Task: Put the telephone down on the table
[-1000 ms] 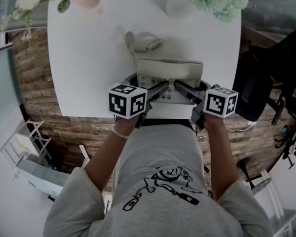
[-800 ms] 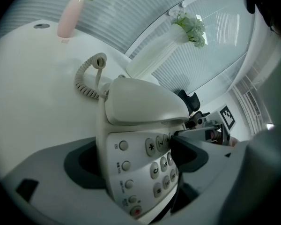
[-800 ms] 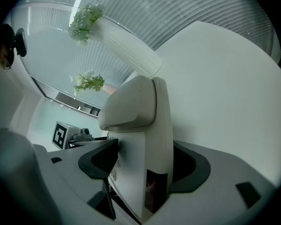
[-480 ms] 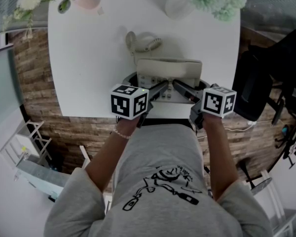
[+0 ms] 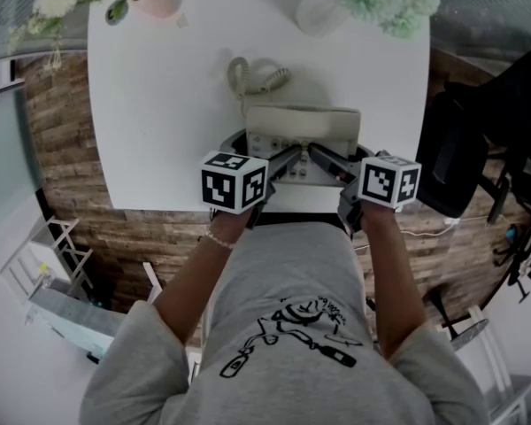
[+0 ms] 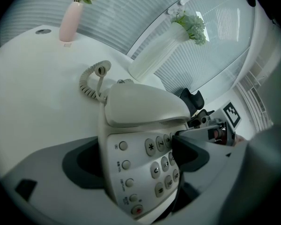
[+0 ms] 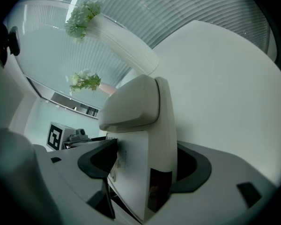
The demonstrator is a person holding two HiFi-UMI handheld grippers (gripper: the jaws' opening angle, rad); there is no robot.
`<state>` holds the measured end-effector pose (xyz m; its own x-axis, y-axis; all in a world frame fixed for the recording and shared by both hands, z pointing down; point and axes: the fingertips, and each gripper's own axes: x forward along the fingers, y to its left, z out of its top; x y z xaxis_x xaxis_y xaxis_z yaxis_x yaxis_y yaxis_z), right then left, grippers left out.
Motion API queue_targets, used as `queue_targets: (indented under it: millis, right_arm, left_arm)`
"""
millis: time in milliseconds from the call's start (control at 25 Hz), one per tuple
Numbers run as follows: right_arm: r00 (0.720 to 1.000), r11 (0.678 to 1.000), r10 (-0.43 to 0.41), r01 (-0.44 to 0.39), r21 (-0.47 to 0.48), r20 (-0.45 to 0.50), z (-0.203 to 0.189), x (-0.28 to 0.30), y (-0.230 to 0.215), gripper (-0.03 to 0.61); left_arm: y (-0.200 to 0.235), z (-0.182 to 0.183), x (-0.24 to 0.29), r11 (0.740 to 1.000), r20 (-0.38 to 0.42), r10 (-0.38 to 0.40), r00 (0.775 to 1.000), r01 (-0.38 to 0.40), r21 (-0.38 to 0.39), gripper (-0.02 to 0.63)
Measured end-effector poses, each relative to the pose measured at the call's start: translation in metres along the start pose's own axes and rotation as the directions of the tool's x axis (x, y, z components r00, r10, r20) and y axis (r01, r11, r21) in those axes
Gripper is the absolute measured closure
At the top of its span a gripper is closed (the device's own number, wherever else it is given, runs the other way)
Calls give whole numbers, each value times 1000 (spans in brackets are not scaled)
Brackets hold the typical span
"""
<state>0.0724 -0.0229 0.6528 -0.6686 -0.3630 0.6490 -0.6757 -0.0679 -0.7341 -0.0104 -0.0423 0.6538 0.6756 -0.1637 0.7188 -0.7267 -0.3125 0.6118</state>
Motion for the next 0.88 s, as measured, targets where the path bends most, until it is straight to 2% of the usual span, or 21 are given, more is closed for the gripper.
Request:
queue_targets:
  millis: [880]
  right_arm:
    - [999, 999, -49, 49, 13, -14, -1, 0, -3, 239]
  left_arm:
    - [4, -1, -1, 999, -19, 50, 999, -50, 0, 166]
